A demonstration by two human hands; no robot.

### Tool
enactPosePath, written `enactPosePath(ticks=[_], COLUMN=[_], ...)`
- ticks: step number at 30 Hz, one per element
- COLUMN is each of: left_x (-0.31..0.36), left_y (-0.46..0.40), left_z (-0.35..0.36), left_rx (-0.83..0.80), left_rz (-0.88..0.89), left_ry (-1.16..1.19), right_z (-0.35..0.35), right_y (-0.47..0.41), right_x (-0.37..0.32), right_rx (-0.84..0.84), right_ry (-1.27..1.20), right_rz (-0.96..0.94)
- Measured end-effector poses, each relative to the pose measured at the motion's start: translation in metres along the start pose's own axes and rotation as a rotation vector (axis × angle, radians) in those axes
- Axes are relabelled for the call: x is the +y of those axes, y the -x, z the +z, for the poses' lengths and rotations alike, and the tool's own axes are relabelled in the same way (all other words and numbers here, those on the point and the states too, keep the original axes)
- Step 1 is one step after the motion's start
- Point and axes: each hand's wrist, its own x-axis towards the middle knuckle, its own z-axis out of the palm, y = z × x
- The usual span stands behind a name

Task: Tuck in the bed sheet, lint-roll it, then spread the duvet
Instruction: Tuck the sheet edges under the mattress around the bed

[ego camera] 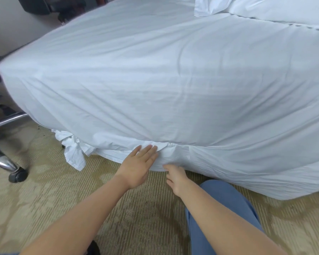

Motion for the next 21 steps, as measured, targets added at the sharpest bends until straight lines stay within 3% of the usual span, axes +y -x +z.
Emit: enactPosePath(ticks=[2,5,11,13,15,19,21], left_x=[-0.002,-0.002,-0.008,-0.013,-0.018,-0.028,-0.03], left_y=[-0.002,-0.002,-0.008,-0.011,-0.012,-0.009,-0.007], left_z=[-0.001,-0.003,-0.007,-0.011,-0.016,-0.021,-0.02], left_rx=[0.028,0.078,0.104,0.115,0.123,0.124,0.093], left_rz=[-0.021,-0.057,-0.079,-0.038,0.024,0.068,0.08], left_ry=[0.033,0.081,0.115,0.092,0.094,0.059,0.051], right_z=[0.003,0.006,0.009,0.015,0.02,0.002,-0.014], right_y=[-0.009,-0.019,-0.011,0.003,0.016,0.019,0.013], right_x=[-0.006,-0.019,-0.034,-0.033,-0.029,-0.015,-0.008], right_rx=[0.019,0.025,0.113,0.151,0.183,0.238,0.298], right_ry=[-0.243,-0.423,-0.355,-0.187,0.057,0.934,1.297], right_rz=[0.009,0.0,-0.003,-0.124,-0.37,-1.024,-1.204])
